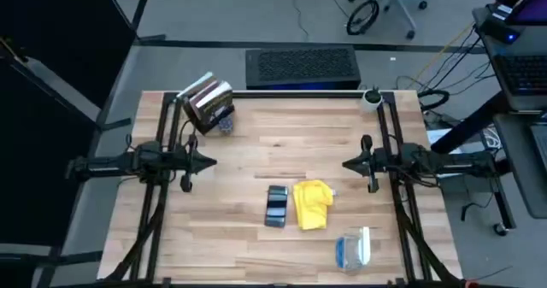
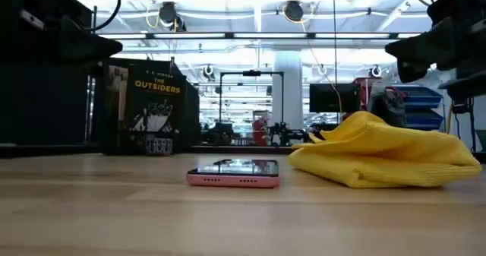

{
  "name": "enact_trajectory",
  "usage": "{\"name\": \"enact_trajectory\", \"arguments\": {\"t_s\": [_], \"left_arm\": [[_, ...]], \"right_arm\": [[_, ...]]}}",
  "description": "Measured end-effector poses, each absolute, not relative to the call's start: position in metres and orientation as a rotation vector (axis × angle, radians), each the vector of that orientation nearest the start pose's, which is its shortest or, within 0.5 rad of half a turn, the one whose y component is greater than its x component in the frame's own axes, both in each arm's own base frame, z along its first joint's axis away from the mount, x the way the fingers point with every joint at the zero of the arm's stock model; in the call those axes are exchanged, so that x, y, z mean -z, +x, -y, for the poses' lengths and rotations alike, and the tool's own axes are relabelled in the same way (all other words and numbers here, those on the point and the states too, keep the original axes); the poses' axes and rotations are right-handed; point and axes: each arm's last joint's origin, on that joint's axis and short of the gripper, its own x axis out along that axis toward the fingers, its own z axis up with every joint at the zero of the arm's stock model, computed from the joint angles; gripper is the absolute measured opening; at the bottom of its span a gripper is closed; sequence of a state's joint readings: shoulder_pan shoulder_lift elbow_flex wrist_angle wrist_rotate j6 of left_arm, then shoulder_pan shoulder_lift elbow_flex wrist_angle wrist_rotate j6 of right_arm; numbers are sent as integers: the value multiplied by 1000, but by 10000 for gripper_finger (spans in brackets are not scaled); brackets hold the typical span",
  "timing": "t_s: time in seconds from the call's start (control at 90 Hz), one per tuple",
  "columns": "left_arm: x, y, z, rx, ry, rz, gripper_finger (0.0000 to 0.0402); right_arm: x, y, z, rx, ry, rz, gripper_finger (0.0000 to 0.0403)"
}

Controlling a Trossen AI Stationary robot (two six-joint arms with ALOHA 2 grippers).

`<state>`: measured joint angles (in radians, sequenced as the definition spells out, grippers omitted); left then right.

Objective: Apply microfiber cloth

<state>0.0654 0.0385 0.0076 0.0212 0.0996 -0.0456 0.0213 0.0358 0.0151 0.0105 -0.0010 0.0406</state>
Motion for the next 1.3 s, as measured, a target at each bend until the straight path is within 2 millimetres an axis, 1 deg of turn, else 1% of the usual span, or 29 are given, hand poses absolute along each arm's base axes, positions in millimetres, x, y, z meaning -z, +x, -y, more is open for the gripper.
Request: {"name": "enact_trajectory", "arguments": {"t_s": [1.133, 1.211, 1.3], "left_arm": [[-165, 99, -4, 34, -46, -10, 0], [-165, 99, -5, -4, -57, -10, 0], [-164, 99, -7, -83, -155, -18, 0]], "right_arm": [[-167, 99, -2, -22, 41, -11, 4], [-167, 99, -2, -23, 41, -11, 4], [-167, 99, -2, -22, 41, -11, 4]]}}
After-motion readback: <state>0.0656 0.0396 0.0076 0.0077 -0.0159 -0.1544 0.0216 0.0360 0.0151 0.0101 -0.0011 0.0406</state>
